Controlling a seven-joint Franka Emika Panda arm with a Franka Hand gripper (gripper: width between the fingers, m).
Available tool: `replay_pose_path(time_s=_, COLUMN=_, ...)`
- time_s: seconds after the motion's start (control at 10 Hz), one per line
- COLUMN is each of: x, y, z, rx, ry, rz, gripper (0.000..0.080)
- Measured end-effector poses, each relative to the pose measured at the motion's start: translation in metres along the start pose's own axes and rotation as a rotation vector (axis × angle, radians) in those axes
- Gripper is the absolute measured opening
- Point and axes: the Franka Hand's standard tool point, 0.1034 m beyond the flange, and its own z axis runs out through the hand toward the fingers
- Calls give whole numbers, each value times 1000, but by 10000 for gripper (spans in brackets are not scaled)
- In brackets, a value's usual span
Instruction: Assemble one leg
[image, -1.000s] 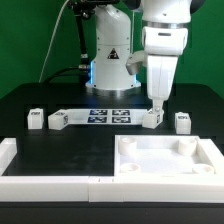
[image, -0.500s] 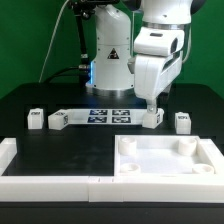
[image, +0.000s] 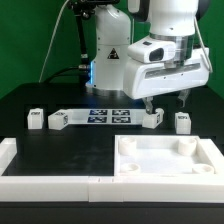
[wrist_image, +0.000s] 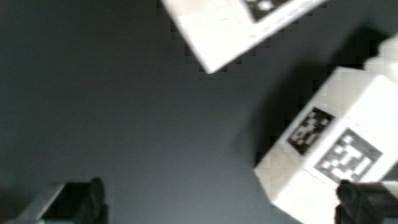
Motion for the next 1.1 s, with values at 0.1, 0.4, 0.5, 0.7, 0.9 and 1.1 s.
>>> replay_pose_path(time_s=0.1, x=1, y=-8, z=0, rx=6, ry=-1, rz=137, gripper=648)
replay_pose_path(time_s=0.4, x=7, y=-23, z=-2, rx=39, ry=0, rz=448, gripper=648)
replay_pose_path(time_s=0.5, x=9, y=-24, z=-2, rx=40, ry=2, rz=458, gripper=648)
replay_pose_path(time_s=0.7, x=7, y=-23, z=-2, rx=39, ry=-14, rz=444, gripper=648)
replay_pose_path(time_s=0.9, x=2, y=-23, z=-2, rx=45, ry=-107, rz=412, gripper=648)
replay_pose_path(time_s=1.1, x=8, y=-25, z=-4, rx=61, ry=-258, rz=407, gripper=648)
